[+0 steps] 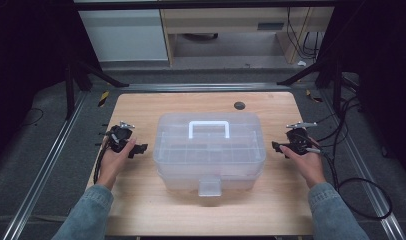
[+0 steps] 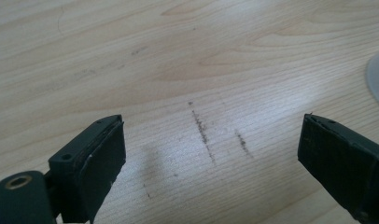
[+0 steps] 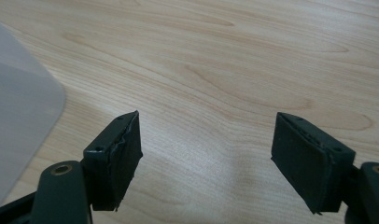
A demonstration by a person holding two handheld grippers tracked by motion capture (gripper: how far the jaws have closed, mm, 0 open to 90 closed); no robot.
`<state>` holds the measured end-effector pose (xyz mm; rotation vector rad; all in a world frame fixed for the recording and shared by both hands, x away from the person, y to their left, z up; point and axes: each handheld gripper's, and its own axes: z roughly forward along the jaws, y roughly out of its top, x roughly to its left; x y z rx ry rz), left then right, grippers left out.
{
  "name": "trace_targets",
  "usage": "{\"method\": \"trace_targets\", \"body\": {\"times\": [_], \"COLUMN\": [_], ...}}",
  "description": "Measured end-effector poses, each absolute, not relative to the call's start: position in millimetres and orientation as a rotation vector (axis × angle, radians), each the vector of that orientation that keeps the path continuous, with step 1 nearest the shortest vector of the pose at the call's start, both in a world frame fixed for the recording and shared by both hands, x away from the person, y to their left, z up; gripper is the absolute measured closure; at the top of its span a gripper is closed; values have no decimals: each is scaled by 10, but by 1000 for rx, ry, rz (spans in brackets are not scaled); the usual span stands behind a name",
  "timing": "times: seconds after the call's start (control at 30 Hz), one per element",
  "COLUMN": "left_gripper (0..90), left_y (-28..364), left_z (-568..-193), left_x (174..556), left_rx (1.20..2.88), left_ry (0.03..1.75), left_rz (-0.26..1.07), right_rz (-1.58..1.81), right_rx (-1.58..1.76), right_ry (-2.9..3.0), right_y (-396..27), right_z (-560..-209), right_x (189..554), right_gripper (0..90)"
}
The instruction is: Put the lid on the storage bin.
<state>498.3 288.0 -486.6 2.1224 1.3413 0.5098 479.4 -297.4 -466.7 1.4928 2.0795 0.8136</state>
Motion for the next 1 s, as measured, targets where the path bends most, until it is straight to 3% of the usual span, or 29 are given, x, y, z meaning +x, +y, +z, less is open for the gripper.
{"method": "trace_targets", "body": {"times": [0.67,1.0], "left_gripper": [32,0], "left_y": [2881,2877], "left_z": [-5119,-5173], "left_x": [4993,4970], "left_rx": [2056,2004], "left_ry": [1341,1337], "left_rz": [524,564], "right_rz": [780,805], "right_rx": [1566,1556], "right_ry": [1994,1940], "right_y": [-2960,-2924], "right_z": [-4976,-5051], "right_x": [4959,4952], "right_gripper": [141,23]}}
